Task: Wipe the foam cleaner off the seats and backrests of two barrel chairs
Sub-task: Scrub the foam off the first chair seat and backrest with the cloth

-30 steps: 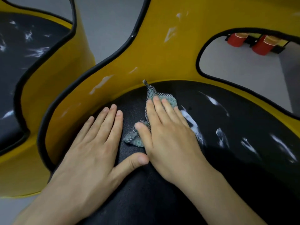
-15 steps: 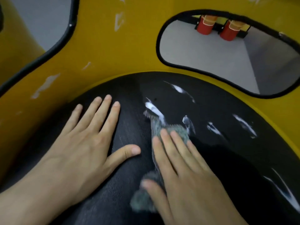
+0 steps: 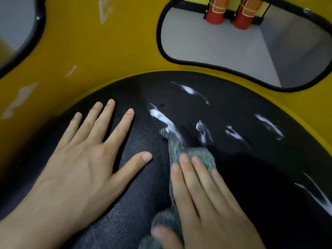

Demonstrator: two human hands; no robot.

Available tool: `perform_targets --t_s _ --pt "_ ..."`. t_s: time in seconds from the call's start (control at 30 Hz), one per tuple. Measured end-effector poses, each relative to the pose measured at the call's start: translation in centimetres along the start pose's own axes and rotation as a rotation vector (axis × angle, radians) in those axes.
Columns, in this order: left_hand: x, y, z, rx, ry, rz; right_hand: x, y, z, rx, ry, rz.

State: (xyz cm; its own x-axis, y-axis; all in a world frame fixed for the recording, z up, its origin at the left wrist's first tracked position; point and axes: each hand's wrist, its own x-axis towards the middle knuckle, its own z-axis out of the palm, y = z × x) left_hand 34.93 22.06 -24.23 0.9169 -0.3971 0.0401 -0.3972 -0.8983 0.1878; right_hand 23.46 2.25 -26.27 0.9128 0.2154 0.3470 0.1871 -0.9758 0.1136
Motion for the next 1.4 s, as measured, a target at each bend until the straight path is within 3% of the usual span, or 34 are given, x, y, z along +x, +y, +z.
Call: perform_targets --t_s 0.2,0.53,0.8,1.07,1.17,1.3,1.4 --pt "0.0 0.1 0.1 0.013 0.010 0.000 6.5 0.2 -0.4 0.170 -0.217 0.157" --pt "1.8 0.6 -0.7 0.005 -0.070 -0.027 0.2 -0.8 -1.6 0.098 -0.171 0.073" --pt "2.2 0.7 -1.0 -0.013 -0.055 -0.014 7.8 0.5 -0.4 0.144 -0.315 0.164" --pt "2.1 0.7 -0.8 -0.025 -0.033 -0.029 1.8 -1.6 -1.3 0.177 -0.155 0.127" --pt "2.2 0.7 -0.8 -0.054 -0.011 -0.029 3.7 -1.0 -0.7 0.164 -0.189 0.140" --pt "2.0 0.4 -0.8 -0.074 0.005 -0.028 9.3 -0.2 -0.3 0.162 -0.365 0.162" --pt "2.1 0.3 -0.6 -0.068 0.003 -0.019 9.6 -0.3 0.0 0.165 -0.344 0.179"
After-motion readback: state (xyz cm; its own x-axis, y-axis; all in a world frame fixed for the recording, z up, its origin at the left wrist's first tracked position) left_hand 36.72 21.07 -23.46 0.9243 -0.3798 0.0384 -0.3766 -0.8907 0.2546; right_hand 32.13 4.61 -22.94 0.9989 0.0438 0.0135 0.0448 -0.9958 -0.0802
